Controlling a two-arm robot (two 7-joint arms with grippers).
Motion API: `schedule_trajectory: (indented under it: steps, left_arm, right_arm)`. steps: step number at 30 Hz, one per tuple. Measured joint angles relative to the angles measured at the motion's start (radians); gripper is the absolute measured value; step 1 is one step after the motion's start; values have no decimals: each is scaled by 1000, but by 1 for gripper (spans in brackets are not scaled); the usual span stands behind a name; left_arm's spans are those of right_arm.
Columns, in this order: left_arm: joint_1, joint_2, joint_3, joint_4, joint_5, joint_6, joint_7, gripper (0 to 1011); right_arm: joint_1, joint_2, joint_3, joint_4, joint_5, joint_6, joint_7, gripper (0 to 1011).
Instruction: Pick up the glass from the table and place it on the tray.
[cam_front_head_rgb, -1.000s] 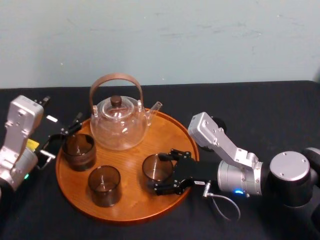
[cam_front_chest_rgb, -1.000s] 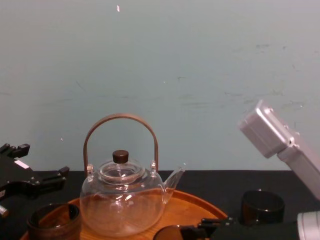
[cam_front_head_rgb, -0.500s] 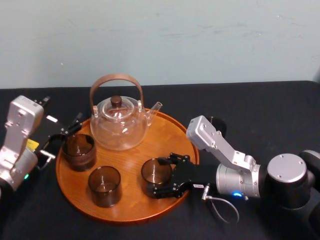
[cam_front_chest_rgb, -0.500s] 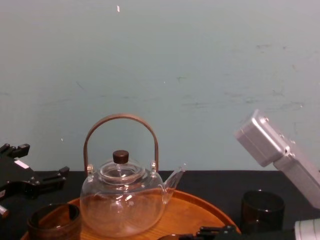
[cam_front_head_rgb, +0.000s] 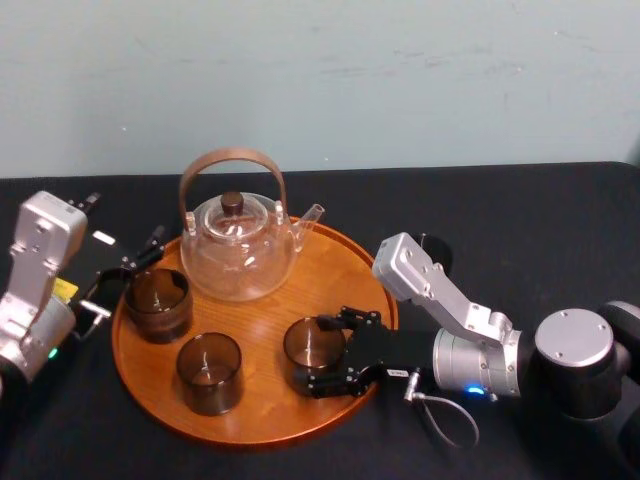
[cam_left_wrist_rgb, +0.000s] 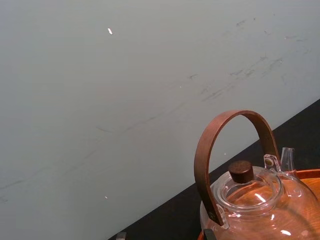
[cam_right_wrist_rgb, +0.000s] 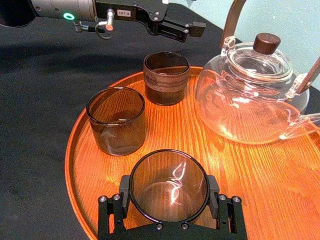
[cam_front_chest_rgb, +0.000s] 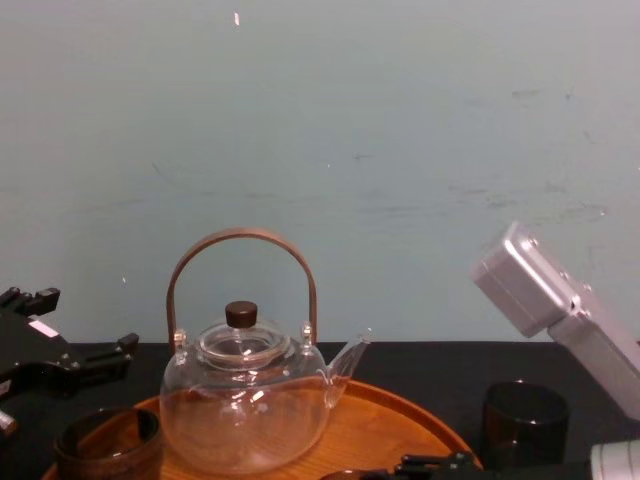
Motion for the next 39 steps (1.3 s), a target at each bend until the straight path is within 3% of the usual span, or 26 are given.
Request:
schedule_trajectory:
  steps: [5,10,31,39]
  left_arm:
    - [0,0,0,0,0,0,0,1001]
    - [0,0,0,0,0,0,0,1001]
    - [0,0,0,0,0,0,0,1001]
    - [0,0,0,0,0,0,0,1001]
  right_arm:
    - [-1,0,0,1,-2,2,0,908]
    - [-1,0,-1,2,-5,6,0,1002]
    - [0,0,1,2,-1,4,1,1002]
    - [-22,38,21,-32,27,-9,22,1002]
